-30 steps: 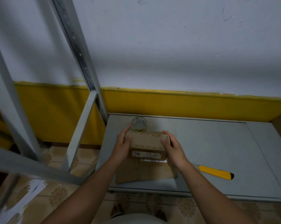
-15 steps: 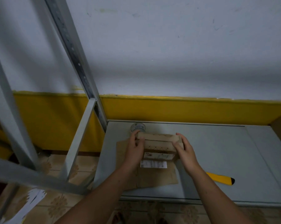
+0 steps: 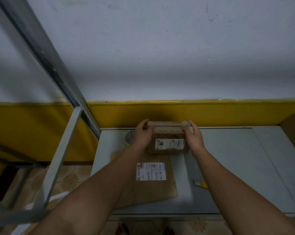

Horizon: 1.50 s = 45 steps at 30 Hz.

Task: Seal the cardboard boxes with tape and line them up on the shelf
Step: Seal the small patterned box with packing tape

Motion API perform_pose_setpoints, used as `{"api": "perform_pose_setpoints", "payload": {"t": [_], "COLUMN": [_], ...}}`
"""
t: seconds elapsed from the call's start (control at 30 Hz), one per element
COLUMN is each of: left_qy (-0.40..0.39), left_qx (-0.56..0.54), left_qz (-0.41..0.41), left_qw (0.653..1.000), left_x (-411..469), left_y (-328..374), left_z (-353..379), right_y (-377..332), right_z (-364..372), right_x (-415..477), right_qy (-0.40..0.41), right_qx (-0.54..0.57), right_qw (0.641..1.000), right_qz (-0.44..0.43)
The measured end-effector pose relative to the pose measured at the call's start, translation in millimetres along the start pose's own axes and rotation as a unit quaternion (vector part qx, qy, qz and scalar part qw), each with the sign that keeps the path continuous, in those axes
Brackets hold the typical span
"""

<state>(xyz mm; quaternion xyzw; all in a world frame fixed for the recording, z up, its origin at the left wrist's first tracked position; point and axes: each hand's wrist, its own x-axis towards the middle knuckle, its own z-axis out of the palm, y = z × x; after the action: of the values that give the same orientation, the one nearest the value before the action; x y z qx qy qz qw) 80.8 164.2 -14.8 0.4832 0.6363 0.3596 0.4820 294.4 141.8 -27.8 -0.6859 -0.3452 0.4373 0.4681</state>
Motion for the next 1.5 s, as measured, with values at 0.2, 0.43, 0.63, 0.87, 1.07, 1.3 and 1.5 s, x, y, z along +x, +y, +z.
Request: {"api": "perform_pose_setpoints", "payload": {"t": [0.2,0.43,0.63,0.87,1.07,1.3,1.5], "left_qy": [0.035,0.019,0.069,0.092,0.111,-0.023,-0.029], "left_qx": [-0.035,-0.02,-0.144,-0.089,0.166,0.492,0.413], "left_qz": [0.031,-0.017,-0.132,-0.062,0.029,0.095,0.123], "left_qw": [0.998,0.999,0.978,0.99,0.98,0.865,0.902], "left_x": [19,27,49,36,13,16,-1], "left_y": [15,-15,2,9,-44,-105,-92], "left_z": [9,21,29,17,-37,-64,-90], "right_y": [-16,9,-11,2,35,52,40], "right_z": [2,1,11,7,-6,10,24], "right_x": [30,37,51,34,-11,-54,-89], "right_qy": [0.001,-0.04,-0.014,0.039,0.093,0.056,-0.014], "right_qx": [0.024,-0.013,-0.058,-0.053,-0.061,-0.105,-0.142], "right_qw": [0.999,0.999,0.998,0.998,0.993,0.99,0.984], "right_qz": [-0.035,-0.005,0.009,0.012,-0.031,-0.072,-0.103]}}
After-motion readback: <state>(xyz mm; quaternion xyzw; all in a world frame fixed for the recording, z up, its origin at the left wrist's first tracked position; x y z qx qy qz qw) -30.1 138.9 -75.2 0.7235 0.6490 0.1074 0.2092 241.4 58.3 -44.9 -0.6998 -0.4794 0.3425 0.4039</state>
